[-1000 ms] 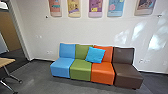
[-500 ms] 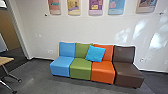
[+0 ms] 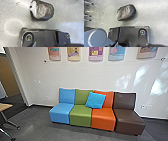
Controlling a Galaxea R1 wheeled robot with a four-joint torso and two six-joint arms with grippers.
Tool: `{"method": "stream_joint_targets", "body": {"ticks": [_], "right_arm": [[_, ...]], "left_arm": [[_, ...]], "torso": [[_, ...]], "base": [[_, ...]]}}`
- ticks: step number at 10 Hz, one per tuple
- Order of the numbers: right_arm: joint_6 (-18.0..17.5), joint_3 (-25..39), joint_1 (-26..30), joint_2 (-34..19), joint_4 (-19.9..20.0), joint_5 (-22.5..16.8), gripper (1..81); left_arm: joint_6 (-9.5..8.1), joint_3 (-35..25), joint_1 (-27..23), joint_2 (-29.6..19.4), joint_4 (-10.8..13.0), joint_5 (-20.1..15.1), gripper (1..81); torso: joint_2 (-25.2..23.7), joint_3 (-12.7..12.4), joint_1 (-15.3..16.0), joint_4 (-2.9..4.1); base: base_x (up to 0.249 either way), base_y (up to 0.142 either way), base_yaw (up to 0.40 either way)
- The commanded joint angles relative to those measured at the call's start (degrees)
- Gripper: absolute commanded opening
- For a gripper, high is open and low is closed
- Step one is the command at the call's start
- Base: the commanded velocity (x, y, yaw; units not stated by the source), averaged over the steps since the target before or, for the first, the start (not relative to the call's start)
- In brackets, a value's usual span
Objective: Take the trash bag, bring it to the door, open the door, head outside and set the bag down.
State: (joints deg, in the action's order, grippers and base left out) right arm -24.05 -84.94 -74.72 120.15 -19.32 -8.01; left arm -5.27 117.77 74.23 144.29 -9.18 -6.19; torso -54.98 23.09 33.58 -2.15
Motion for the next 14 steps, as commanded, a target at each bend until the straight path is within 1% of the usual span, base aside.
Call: {"method": "stream_joint_targets", "body": {"ticks": [1,2,4,6,8,11,12,13,14], "right_arm": [[-0.21,2.42,4.7,-4.01,0.95,-2.45,81.1],[-0.21,2.51,4.79,-4.19,0.95,-2.54,81.1],[-0.38,2.51,5.22,-4.71,0.95,-2.54,81.1],[-0.38,2.6,7.33,-4.72,1.74,-2.8,81.1],[-0.38,3.39,10.06,-4.11,2.18,-6.92,81.1],[-0.65,3.39,11.73,-3.22,2.45,-7.37,81.1],[-0.65,3.39,12.0,-3.31,2.62,-7.98,81.1],[-0.82,3.48,12.0,-3.49,2.62,-8.16,81.1],[-1.43,3.92,12.0,-4.27,2.62,-8.07,81.1]], "left_arm": [[-0.09,-0.7,-5.63,-1.8,-1.54,-4.79,81.1],[-0.09,-0.7,-6.32,-1.8,-1.54,-5.06,81.1],[-0.09,-0.7,-7.73,-1.89,-2.33,-5.15,81.1],[-0.09,-0.61,-8.79,-1.89,-2.42,-5.15,81.1],[-0.18,-0.09,-9.4,-1.89,-3.12,-5.15,81.1],[-0.09,1.23,-10.89,-1.8,-4.88,-5.15,81.1],[-0.18,1.23,-12.12,-1.8,-5.66,-6.27,81.1],[-0.09,1.41,-13.7,-1.8,-6.38,-8.31,81.1],[-0.1,1.58,-15.8,-1.98,-8.65,-11.54,81.1]], "torso": [[-5.42,0.0,3.5,0.0],[-7.52,0.02,4.8,0.0],[-11.65,2.87,7.41,0.0],[-15.17,5.29,9.59,0.0],[-19.13,8.0,12.06,0.0],[-25.51,12.77,16.13,0.0],[-27.69,14.78,17.53,0.0],[-29.53,16.35,18.69,0.0],[-37.29,22.68,23.65,0.0]], "base": [[0.0,0.0,0.0],[0.0,0.0,0.0],[0.0,0.0,0.0],[0.0,0.0,0.0],[0.0,0.0,0.0],[0.0,0.0,0.0],[0.0,0.0,0.0],[0.0,0.0,0.0],[0.0,0.0,0.0]]}}
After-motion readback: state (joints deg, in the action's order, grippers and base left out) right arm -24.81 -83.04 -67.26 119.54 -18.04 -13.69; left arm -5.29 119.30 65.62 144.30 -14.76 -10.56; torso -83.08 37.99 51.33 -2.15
